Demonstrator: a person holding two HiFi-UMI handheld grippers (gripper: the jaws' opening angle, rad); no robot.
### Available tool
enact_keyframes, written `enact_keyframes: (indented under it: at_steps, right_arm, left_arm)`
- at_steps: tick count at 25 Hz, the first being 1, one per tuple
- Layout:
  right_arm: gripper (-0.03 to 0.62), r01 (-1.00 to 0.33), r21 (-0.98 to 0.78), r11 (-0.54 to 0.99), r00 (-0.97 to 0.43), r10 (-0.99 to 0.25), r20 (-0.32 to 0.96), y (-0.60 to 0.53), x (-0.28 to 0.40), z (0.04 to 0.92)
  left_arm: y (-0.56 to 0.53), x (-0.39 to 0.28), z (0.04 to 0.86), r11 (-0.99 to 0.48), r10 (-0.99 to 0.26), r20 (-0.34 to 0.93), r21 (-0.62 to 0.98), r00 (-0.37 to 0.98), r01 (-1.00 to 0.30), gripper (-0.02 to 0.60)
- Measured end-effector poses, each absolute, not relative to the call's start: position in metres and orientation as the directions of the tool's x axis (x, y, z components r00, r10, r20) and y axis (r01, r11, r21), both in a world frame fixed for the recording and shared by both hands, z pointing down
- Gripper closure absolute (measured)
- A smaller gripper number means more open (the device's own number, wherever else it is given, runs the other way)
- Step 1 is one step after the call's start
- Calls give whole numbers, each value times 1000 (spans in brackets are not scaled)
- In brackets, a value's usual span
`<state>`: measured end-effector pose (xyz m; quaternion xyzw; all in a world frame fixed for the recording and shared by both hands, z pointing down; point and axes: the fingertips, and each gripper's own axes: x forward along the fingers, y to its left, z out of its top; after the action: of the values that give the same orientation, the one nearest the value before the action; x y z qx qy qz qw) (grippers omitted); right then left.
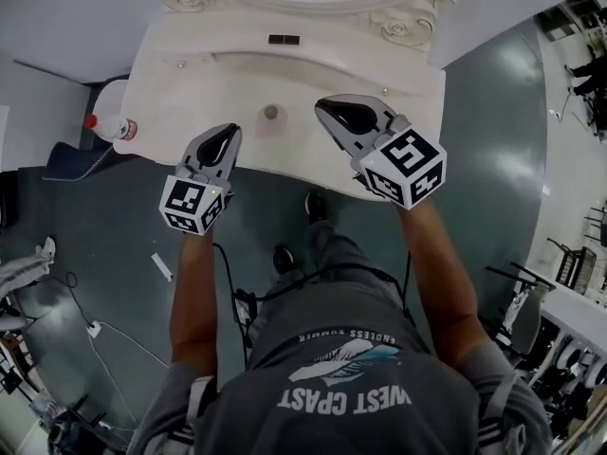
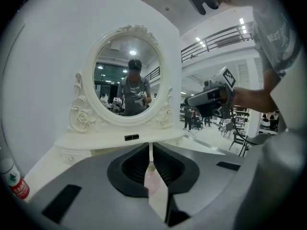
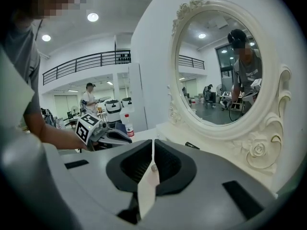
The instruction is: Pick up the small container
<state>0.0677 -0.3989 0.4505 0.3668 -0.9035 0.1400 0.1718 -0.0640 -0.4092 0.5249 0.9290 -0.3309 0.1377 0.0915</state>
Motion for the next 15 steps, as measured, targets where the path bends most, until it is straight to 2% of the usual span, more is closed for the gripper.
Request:
enact_keyframes:
  at_steps: [4, 15]
  right_arm:
    - [563, -717, -139, 683, -666, -612, 427, -403, 74, 463]
    - [563, -731, -174, 660, -652, -602, 460, -400, 108, 493]
  left_arm:
    - [-418, -50, 549, -772, -571, 329, 97, 752, -628, 553]
    - [-427, -6, 605, -768, -554, 375, 115, 743, -630, 443]
